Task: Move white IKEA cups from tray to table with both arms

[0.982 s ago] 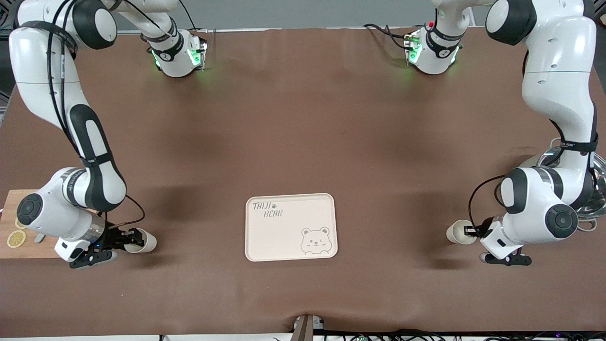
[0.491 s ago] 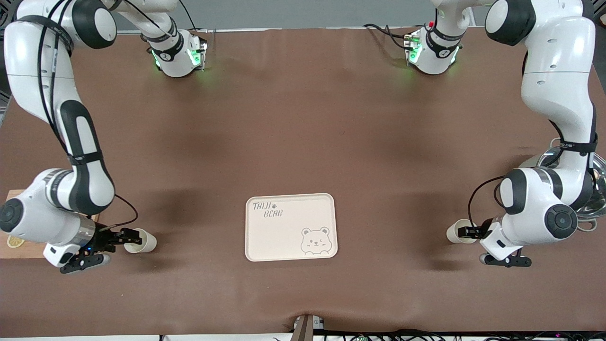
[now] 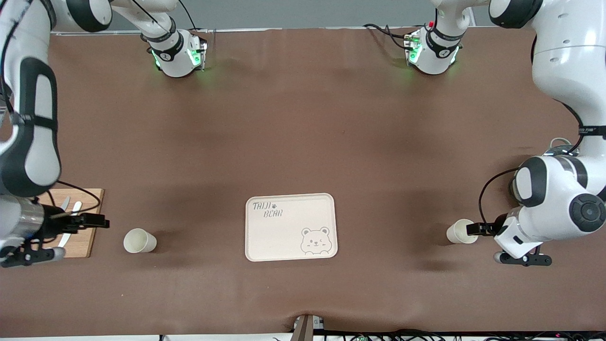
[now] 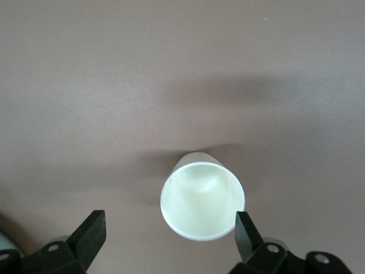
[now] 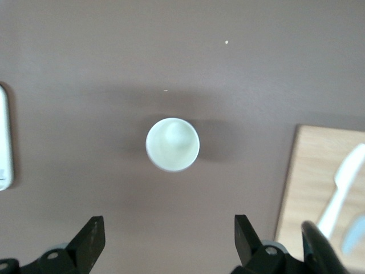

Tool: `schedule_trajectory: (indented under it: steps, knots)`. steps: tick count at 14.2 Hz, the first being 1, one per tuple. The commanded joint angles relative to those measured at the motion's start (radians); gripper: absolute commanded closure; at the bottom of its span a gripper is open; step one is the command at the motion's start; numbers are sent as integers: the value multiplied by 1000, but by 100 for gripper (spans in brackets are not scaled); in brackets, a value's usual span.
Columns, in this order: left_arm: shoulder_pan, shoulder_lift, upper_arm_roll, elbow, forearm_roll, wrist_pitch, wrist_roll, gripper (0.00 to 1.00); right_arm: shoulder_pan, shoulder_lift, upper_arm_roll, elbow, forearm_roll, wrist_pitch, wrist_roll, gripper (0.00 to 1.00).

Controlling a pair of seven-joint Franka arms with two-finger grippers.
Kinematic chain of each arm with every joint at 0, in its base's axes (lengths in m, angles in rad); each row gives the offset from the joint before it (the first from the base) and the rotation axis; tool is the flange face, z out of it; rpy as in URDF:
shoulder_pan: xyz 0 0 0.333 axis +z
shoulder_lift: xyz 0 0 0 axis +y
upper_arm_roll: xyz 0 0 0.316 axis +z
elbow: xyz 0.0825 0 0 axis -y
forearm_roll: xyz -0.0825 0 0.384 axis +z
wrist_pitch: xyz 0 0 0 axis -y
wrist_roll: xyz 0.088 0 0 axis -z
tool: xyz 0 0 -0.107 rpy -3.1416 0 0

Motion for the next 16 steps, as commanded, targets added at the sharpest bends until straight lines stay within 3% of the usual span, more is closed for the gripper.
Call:
schedule_trajectory:
  steps: [1, 3, 6, 16]
  knots:
    - [-2, -73, -9, -20, 26, -61, -39, 0, 24, -170, 7, -85, -13, -156, 153, 0]
    - [-13, -113, -9, -20, 26, -121, -62, 0, 47, -306, 4, -228, -16, -169, 220, 0]
    - [-27, -184, -11, -20, 26, -201, -111, 0, 48, -463, 6, -453, -19, -44, 223, 0]
    - [-22, -424, -66, -20, 9, -471, -214, 0, 47, -479, 6, -447, -22, -34, 224, 0]
